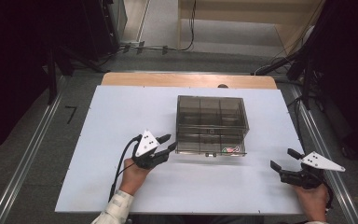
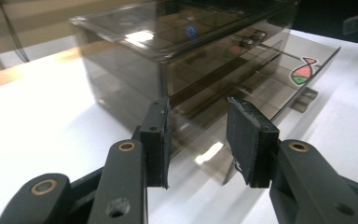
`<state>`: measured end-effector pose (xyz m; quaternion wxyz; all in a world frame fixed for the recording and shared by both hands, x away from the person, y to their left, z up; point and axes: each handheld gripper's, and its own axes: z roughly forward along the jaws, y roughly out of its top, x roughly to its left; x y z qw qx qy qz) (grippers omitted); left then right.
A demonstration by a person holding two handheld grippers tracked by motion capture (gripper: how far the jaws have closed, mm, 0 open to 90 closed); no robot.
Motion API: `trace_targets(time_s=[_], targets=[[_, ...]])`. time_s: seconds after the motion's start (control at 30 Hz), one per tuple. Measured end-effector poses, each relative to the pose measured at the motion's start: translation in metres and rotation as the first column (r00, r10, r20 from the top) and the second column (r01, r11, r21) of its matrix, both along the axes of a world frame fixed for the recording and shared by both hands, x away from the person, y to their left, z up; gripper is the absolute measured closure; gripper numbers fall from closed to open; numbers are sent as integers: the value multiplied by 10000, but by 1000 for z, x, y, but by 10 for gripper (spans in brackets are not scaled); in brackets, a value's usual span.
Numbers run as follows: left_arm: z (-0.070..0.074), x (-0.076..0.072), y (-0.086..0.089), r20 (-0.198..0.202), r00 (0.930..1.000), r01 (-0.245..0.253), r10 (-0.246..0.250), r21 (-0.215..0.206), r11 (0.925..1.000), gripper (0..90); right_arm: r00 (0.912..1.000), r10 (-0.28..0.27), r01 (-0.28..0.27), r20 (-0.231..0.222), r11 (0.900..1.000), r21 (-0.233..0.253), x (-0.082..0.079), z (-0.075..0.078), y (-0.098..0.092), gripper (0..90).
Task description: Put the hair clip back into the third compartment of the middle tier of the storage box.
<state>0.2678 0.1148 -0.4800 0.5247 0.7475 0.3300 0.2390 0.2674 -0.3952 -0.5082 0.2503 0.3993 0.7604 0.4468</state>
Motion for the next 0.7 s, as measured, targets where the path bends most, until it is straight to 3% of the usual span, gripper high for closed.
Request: trace_targets(time_s=[0.2,0.4,0.7], targets=[[0,-3,17,87,9993,-375,375,-88,9993,578,10000,12,-12,1,10000,17,0,0,0,108],[-1,-5,35,83,9968,-795,796,-136,9967,507,10000,22,-21,-39,10000,59,0,0,-1,108],[-4,-9,52,-66,9957,-922,921,-195,9956,424,10000,27,-26,-88,10000,62,1,0,-1,108]])
